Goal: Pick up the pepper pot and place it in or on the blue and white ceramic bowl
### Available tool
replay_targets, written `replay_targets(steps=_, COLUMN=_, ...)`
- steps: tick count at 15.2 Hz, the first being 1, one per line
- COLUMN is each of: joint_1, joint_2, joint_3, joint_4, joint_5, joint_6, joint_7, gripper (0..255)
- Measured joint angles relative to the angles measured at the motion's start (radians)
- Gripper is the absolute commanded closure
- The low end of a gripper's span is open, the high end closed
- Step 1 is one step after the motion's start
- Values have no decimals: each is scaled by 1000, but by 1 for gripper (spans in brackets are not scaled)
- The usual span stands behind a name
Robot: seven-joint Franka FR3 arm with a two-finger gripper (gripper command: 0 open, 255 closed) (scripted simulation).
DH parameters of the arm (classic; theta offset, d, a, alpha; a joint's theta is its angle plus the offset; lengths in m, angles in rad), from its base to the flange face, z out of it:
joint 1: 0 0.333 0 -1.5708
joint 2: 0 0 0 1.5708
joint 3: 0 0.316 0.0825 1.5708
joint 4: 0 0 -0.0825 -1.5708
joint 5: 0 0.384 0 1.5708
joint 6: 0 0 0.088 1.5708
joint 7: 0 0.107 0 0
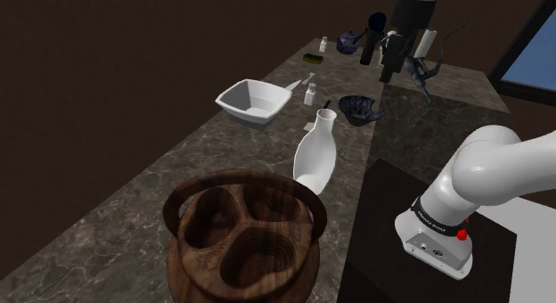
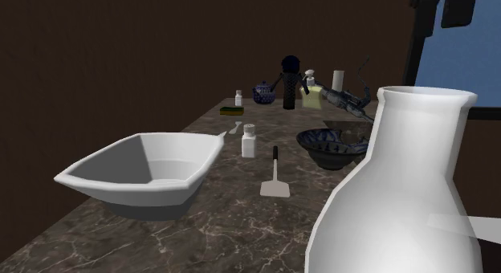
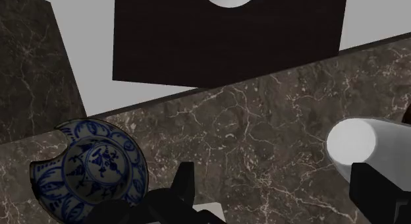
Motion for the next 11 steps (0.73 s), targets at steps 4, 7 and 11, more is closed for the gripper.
replay_targets(steps=4, joint_1=-8, joint_2=60, joint_3=-19, joint_4=-2, joint_5=-19, joint_6=59, joint_7=-27, gripper=0)
replay_targets(steps=7, joint_1=-19, joint_2=134, joint_3=-50, joint_4=5, joint_5=-44, joint_6=123, joint_7=-68, gripper=0)
replay_targets(steps=11, joint_1=-29, joint_2=259, joint_3=-82, joint_4=35, joint_5=-66, joint_6=215, joint_7=-111, gripper=0)
